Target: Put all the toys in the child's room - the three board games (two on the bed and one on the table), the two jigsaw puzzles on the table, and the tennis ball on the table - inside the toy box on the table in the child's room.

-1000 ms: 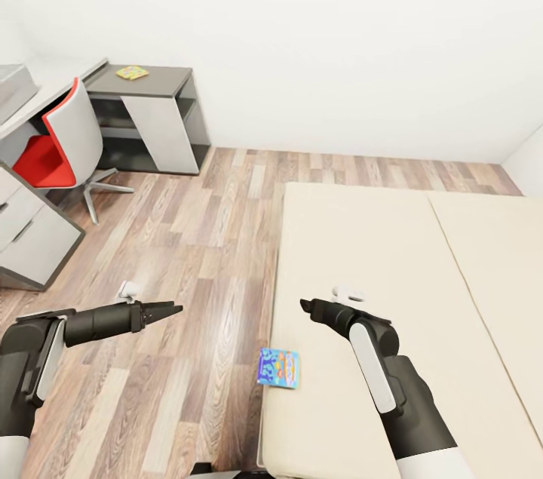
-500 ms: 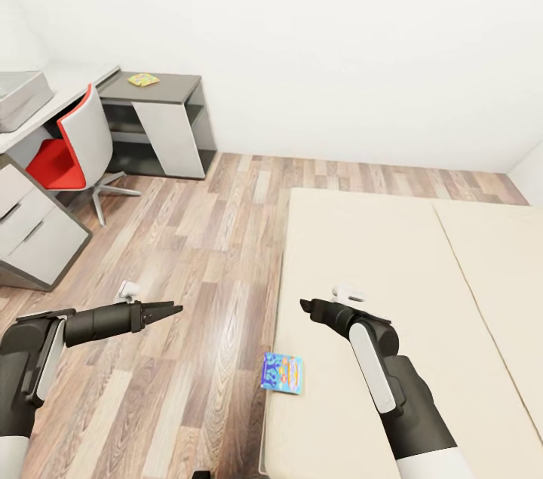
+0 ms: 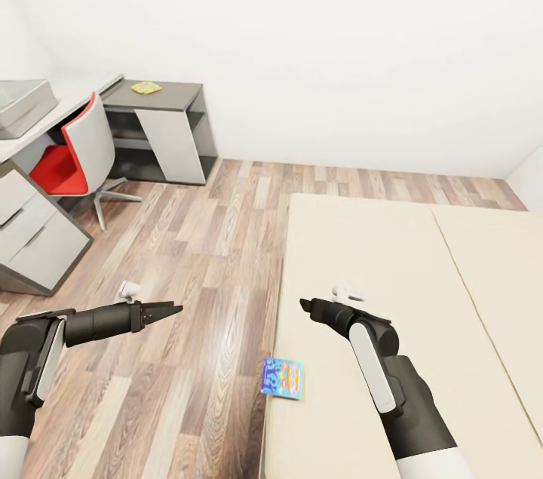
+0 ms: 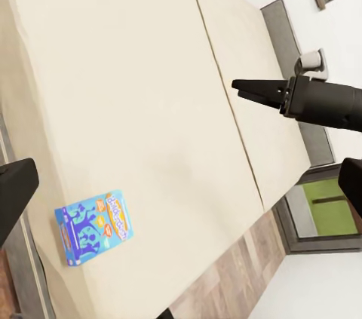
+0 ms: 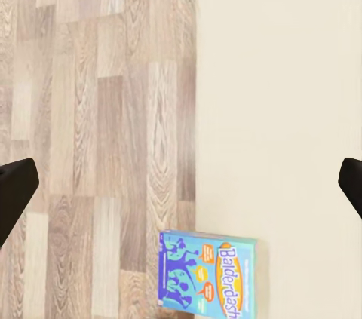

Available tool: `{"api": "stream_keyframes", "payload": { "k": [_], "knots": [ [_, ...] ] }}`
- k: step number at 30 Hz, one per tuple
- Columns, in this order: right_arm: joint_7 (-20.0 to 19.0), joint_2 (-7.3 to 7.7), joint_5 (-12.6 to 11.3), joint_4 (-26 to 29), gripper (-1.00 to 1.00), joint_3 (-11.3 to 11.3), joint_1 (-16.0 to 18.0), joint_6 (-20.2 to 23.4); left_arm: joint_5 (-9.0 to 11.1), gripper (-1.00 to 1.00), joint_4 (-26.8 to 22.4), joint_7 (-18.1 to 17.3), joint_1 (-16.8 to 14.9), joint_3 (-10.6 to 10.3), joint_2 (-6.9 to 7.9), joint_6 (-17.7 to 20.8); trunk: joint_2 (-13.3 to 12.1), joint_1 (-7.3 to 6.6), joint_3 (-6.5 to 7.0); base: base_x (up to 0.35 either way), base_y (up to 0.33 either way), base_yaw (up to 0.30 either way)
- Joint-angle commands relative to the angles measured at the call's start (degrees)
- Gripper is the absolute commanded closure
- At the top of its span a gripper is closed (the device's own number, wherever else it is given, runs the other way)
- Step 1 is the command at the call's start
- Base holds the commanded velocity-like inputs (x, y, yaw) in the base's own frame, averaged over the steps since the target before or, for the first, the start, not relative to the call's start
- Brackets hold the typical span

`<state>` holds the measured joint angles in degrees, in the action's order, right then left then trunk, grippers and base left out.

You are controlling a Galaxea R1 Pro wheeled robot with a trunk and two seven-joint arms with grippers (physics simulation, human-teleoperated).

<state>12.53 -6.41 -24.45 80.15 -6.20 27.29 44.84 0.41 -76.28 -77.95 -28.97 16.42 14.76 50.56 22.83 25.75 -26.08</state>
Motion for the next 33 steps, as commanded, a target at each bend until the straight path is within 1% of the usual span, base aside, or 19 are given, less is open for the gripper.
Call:
{"api": "stream_keyframes", "payload": {
  "k": [1,33],
  "knots": [
    [0.57,0.00,-0.60,0.08,-1.00,-0.04,0.04,0.16,0.03,-1.00,-0.01,-0.18,-0.03,0.02,0.02,0.60,0.09,0.03,0.01,0.000,0.000,0.000],
    [0.57,-0.09,-0.60,0.08,-1.00,-0.04,0.04,0.16,0.03,-1.00,-0.01,-0.18,-0.03,0.02,0.01,0.60,0.09,0.03,3.06,0.000,0.000,0.000]
  ]
}}
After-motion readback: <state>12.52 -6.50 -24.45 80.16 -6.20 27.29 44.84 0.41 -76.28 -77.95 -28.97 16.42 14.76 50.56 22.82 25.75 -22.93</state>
